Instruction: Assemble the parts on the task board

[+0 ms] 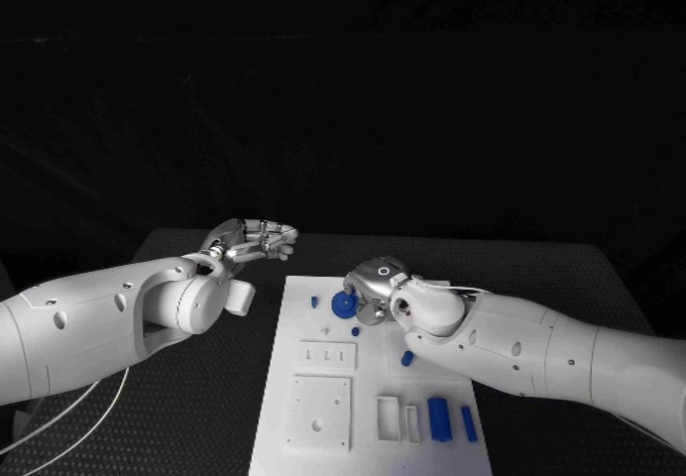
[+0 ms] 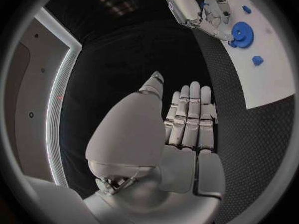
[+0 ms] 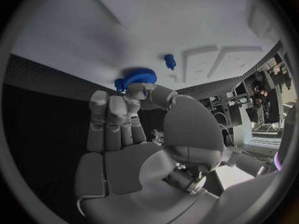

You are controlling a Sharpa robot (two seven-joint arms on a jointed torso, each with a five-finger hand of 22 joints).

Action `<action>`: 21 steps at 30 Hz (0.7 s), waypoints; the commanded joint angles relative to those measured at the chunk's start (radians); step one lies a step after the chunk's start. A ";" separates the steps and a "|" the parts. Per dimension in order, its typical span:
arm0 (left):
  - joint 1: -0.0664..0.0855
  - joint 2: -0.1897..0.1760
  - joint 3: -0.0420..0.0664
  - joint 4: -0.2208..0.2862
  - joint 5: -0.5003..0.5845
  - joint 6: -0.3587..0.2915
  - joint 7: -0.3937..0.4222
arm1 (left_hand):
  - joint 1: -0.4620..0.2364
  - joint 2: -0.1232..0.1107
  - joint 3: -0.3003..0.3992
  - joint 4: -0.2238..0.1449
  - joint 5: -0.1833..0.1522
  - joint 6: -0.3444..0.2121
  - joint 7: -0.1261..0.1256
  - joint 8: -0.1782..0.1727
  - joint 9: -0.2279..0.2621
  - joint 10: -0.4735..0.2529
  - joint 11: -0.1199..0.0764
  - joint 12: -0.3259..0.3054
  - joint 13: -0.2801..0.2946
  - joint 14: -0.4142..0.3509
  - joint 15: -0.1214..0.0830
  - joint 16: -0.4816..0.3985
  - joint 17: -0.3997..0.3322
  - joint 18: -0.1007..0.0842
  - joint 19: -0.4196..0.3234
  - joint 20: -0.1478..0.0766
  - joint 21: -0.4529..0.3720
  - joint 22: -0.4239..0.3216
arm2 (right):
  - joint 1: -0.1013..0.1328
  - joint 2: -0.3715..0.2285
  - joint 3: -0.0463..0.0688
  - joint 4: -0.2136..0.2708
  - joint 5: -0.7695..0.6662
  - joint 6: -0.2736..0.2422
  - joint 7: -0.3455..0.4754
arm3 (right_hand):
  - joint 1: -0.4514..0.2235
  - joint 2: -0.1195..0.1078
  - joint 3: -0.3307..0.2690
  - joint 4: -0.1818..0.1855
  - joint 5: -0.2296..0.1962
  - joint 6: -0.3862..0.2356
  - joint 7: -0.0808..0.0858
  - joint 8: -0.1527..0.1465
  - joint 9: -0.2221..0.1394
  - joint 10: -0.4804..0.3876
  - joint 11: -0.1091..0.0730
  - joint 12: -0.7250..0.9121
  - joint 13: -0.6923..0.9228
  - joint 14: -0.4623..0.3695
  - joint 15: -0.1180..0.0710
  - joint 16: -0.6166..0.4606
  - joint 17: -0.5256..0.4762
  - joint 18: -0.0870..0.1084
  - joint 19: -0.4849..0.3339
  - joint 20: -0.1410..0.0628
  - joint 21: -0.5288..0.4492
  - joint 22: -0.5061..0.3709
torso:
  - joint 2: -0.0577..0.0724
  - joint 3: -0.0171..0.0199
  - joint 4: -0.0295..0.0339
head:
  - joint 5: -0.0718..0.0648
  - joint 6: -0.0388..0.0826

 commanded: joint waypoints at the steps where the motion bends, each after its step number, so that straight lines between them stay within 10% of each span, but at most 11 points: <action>1: 0.002 0.002 0.001 0.000 -0.003 0.014 0.007 | 0.000 0.007 -0.007 0.001 0.000 -0.003 0.004 -0.005 -0.001 -0.002 0.005 -0.005 -0.002 0.005 0.002 -0.006 0.001 0.017 0.004 0.001 -0.004 0.015 | -0.002 -0.003 -0.002 -0.002 0.013 0.040 0.011 | -0.036 0.019 0.042 -0.010 -0.005 -0.006 0.011 0.000 -0.002 -0.005 0.003 0.006 -0.002 0.001 0.001 0.000 -0.001 0.031 -0.003 0.006 0.003 0.002 | 0.000 0.0000 0.0006 | 0.000 0.000; 21: 0.002 -0.003 0.001 0.002 -0.003 0.012 0.007 | 0.001 0.007 -0.007 0.000 0.000 -0.004 0.005 -0.005 -0.002 -0.002 0.006 -0.005 -0.002 0.005 0.002 -0.006 0.002 0.017 0.004 0.001 -0.004 0.015 | -0.002 -0.052 -0.002 0.046 0.040 0.037 0.021 | -0.127 0.098 0.177 -0.044 -0.049 -0.007 -0.003 0.016 -0.006 -0.007 -0.010 0.022 -0.002 0.006 -0.010 0.010 0.000 0.031 0.004 0.003 0.015 0.006 | 0.000 0.0002 -0.0006 | 0.001 -0.004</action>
